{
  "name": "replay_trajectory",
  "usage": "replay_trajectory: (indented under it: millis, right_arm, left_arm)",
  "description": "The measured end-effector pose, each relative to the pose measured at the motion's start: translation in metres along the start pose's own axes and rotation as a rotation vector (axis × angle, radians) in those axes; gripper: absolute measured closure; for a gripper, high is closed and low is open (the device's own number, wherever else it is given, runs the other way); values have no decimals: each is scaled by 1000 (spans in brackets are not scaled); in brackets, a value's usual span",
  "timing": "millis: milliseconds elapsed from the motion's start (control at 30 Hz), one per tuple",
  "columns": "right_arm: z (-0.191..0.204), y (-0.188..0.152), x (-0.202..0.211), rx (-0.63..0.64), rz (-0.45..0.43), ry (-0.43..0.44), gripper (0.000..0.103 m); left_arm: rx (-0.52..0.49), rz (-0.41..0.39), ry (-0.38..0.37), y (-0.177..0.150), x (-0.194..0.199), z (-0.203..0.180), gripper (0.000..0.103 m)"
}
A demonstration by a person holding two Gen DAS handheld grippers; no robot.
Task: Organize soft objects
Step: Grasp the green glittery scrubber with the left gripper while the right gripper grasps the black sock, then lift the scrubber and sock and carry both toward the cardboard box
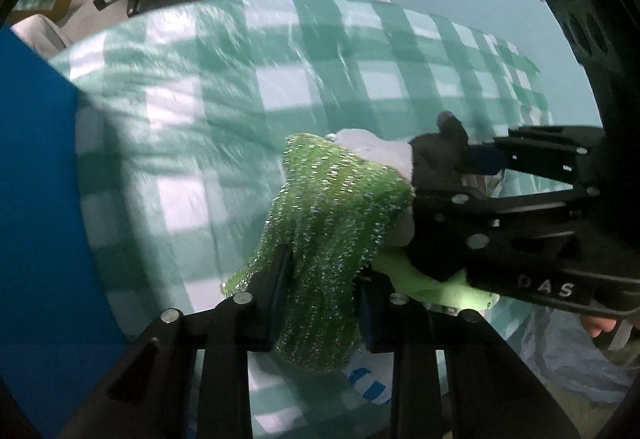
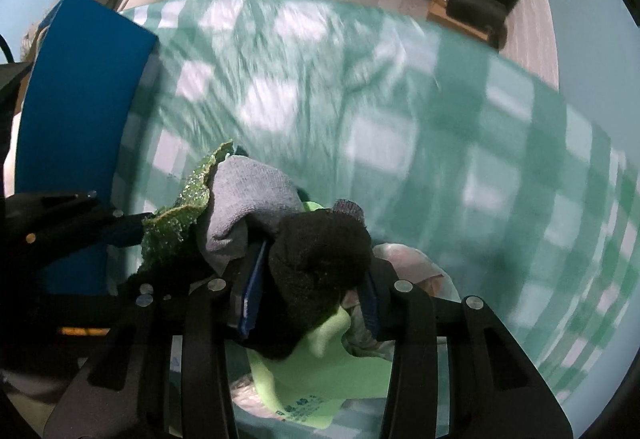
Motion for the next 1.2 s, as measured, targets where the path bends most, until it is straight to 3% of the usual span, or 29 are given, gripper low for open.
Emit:
replay_trajectory:
  millis: [267, 633, 1200]
  right_arm:
    - [-11, -36, 25, -64, -80, 43, 64]
    - [2, -42, 64, -41, -166, 19, 64]
    - [23, -56, 111, -57, -216, 9, 64]
  left_arm:
    - [23, -24, -11, -17, 15, 1, 91]
    - [64, -127, -14, -21, 62, 7, 91]
    - [45, -199, 57, -43, 131, 7, 92]
Point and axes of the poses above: each gripper's, at about its wrist camera, not at the fingertips, and x roughly against the way its jaws point, z to its left, y to its top, the point moved 3 cm from there along -x, roughly the way its jaws point, and after that the axes turned 1 degree about -y, right-handed, at the moved point
